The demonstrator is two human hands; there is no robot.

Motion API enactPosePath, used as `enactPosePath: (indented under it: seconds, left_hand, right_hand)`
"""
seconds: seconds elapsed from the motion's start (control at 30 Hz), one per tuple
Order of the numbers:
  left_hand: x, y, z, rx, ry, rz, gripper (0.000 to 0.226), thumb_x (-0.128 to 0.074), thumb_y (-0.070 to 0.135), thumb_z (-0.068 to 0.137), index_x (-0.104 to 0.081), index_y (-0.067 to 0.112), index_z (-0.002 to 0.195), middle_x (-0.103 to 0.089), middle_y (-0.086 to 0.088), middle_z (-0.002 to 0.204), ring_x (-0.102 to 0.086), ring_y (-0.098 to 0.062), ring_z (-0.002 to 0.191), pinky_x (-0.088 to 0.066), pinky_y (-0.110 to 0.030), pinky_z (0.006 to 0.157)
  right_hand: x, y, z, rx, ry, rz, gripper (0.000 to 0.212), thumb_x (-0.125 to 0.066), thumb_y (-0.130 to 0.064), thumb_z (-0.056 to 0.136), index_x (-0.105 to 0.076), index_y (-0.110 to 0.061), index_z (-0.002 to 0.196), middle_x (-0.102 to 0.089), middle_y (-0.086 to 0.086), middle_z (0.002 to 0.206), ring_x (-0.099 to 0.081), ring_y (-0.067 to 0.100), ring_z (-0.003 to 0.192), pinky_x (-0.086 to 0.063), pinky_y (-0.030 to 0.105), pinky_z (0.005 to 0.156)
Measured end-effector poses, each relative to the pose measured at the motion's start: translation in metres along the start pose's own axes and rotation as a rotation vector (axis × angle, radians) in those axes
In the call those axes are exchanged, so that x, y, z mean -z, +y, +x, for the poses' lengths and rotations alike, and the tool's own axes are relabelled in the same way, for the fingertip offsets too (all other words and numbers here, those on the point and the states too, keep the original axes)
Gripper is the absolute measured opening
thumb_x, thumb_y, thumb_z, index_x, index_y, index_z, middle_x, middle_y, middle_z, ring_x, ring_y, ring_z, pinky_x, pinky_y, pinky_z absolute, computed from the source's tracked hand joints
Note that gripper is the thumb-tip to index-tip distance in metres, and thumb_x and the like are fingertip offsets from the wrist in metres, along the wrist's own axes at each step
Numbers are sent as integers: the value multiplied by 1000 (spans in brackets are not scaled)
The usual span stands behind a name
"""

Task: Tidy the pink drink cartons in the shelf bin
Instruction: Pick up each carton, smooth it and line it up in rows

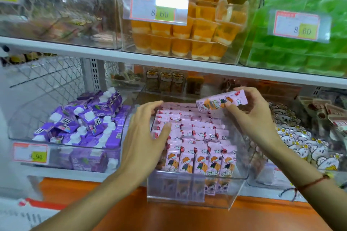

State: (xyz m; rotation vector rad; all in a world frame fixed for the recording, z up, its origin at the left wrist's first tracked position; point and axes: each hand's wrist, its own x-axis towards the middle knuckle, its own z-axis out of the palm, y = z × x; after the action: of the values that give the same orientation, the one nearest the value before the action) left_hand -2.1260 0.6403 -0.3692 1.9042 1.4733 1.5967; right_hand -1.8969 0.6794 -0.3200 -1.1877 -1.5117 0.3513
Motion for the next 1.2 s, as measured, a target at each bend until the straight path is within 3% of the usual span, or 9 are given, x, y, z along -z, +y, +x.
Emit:
enactPosePath:
  seconds: [0.1, 0.17, 0.23, 0.37, 0.57, 0.73, 0.83, 0.97, 1.2]
  left_hand:
    - [2, -15, -3, 202, -96, 9, 48, -56, 28, 93, -38, 29, 137, -41, 14, 129, -44, -12, 122, -37, -33, 101]
    - [2, -20, -4, 318, -154, -74, 38, -53, 32, 94, -42, 34, 131, -47, 11, 131, -50, -11, 117, -41, -34, 99]
    - [1, -21, -5, 373, -175, -192, 27, -52, 34, 94, -45, 42, 119, -52, 17, 122, -54, -7, 110, -44, -34, 97]
    - [0, -22, -6, 381, -168, -247, 24, -54, 32, 94, -46, 48, 109, -50, 33, 108, -52, 9, 99, -46, -27, 88]
    - [2, -22, -10, 335, -136, -111, 24, -56, 36, 92, -43, 55, 101, -53, 31, 103, -47, 29, 88, -39, -4, 62]
    - [8, -25, -10, 331, -148, -125, 25, -58, 37, 89, -51, 50, 109, -55, 34, 109, -51, 15, 101, -52, -33, 88]
    - [10, -27, -11, 315, -171, -111, 31, -58, 40, 88, -51, 48, 117, -54, 31, 117, -48, 16, 104, -47, -22, 83]
    - [10, -28, -11, 305, -189, -109, 35, -58, 38, 89, -49, 46, 122, -52, 28, 121, -47, 17, 104, -43, -14, 77]
    - [11, -26, -11, 311, -189, -142, 32, -59, 35, 89, -49, 50, 115, -51, 37, 112, -47, 16, 104, -48, -32, 91]
  right_hand:
    - [-9, 17, 28, 30, -22, -321, 30, -67, -13, 88, -55, -7, 115, -63, 8, 105, -61, 14, 73, -44, 21, 69]
    - [-16, 26, 44, 49, -64, -425, 28, -66, -11, 88, -54, -7, 113, -65, 13, 104, -64, 28, 89, -50, 32, 79]
    - [-25, 32, 55, 100, -104, -453, 34, -63, -6, 88, -47, -11, 118, -66, 14, 100, -66, 32, 88, -55, 45, 76]
    - [-40, 44, 74, 219, -257, -591, 43, -62, 0, 85, -42, -9, 122, -65, 14, 97, -66, 30, 80, -56, 40, 66]
    - [-52, 53, 95, 122, -451, -811, 45, -57, -14, 92, -46, -16, 136, -42, 10, 141, -47, 30, 122, -43, 33, 94]
    - [-56, 58, 92, 115, -748, -1126, 42, -40, -23, 100, -37, -23, 142, -27, 11, 148, -25, 33, 137, -33, 36, 103]
    - [-55, 54, 89, 186, -647, -1132, 41, -45, -25, 97, -45, -32, 138, -31, 9, 146, -28, 31, 134, -33, 41, 108]
    - [-51, 50, 89, 240, -497, -1068, 24, -57, -26, 93, -65, -27, 116, -55, 5, 128, -47, 24, 117, -41, 30, 93]
    - [-57, 51, 89, 73, -573, -1045, 18, -60, -31, 91, -70, -24, 105, -57, 5, 124, -52, 24, 112, -45, 29, 94]
